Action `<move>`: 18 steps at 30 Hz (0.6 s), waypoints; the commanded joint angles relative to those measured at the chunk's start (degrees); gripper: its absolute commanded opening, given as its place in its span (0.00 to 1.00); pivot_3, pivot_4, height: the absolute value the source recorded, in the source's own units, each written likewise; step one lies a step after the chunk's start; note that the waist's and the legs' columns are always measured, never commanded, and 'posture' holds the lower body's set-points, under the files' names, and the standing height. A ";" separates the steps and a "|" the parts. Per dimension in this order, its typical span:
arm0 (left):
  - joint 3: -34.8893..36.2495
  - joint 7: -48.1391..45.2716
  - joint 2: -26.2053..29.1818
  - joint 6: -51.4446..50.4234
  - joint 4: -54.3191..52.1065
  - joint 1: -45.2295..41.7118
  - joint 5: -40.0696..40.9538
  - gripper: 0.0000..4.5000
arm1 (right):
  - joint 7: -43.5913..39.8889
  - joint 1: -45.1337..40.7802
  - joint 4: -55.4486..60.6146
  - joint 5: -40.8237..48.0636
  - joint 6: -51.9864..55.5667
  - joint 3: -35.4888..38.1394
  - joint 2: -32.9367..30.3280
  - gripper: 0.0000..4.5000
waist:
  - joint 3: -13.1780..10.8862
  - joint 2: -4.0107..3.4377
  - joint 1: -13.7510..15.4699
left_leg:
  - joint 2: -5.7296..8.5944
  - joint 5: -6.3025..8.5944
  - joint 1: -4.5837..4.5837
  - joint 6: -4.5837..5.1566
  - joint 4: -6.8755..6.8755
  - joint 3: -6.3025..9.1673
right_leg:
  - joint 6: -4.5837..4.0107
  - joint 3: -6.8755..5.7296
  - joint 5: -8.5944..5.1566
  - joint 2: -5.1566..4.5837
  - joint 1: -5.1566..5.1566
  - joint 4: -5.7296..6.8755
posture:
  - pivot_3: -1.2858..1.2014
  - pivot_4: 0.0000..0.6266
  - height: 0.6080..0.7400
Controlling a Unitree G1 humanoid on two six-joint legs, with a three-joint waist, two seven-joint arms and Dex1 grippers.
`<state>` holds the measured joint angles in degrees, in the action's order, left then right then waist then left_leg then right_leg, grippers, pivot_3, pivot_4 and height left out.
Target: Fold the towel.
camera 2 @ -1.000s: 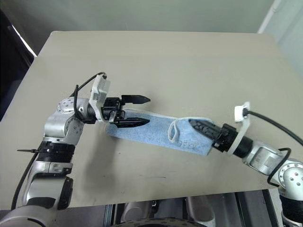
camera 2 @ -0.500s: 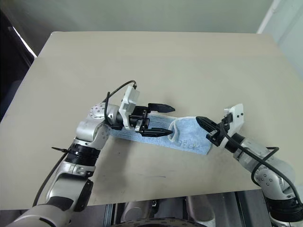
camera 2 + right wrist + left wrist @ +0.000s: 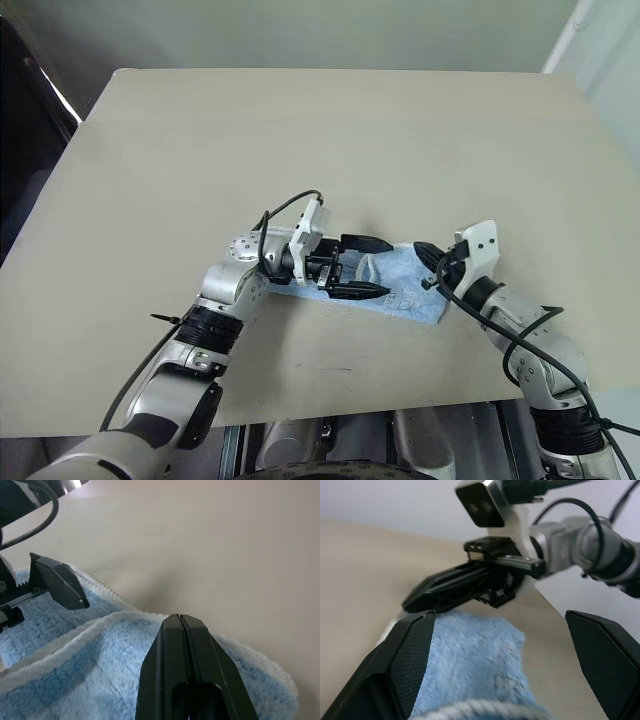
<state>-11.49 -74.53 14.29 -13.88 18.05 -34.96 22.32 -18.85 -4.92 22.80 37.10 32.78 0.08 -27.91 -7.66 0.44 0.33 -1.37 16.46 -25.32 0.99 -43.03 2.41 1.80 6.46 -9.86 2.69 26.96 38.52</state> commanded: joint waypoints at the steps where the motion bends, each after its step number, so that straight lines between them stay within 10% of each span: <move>1: 0.85 2.64 -0.24 0.62 -0.74 -1.73 -1.00 1.00 | -0.60 -0.08 2.40 0.42 0.53 2.96 -0.09 0.01 | 0.00 0.00 -0.03 | 0.00 0.00 0.03 0.00 0.00 -0.01 | 0.03 0.01 -0.02 0.00 -0.02 -0.01 | 0.52 0.24 0.72; 3: 1.49 2.54 -0.33 -0.09 -1.11 -1.86 0.05 1.00 | -1.47 0.26 3.16 1.06 0.98 3.90 -0.44 0.01 | 0.00 -0.01 -0.03 | 0.00 0.00 0.04 0.00 0.01 -0.01 | 0.03 0.01 -0.03 0.00 -0.03 -0.01 | 0.52 0.24 0.72; 16: -2.32 -2.69 2.15 0.34 -4.51 1.60 -1.49 0.04 | -3.29 -0.72 2.42 -0.91 2.83 3.69 0.00 0.00 | -0.01 -0.01 -0.01 | 0.00 0.00 0.04 -0.01 0.03 -0.02 | 0.03 0.01 -0.05 0.00 -0.02 -0.02 | 0.52 0.24 0.72; 18: -3.04 -2.37 2.56 0.79 -4.40 2.12 -2.42 0.01 | -3.34 -0.45 2.32 -1.55 2.86 3.05 0.33 0.00 | -0.01 -0.02 -0.02 | 0.00 0.00 0.04 -0.01 0.04 -0.01 | 0.02 0.01 -0.05 0.00 -0.02 -0.02 | 0.52 0.24 0.72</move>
<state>-14.28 -76.49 16.83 -14.48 15.52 -32.72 20.51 -21.44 -5.19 24.13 36.11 35.86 3.16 -27.73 -7.67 0.42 0.30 -1.37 16.46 -25.28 0.98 -42.98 2.40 1.82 6.46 -9.90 2.69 26.94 38.50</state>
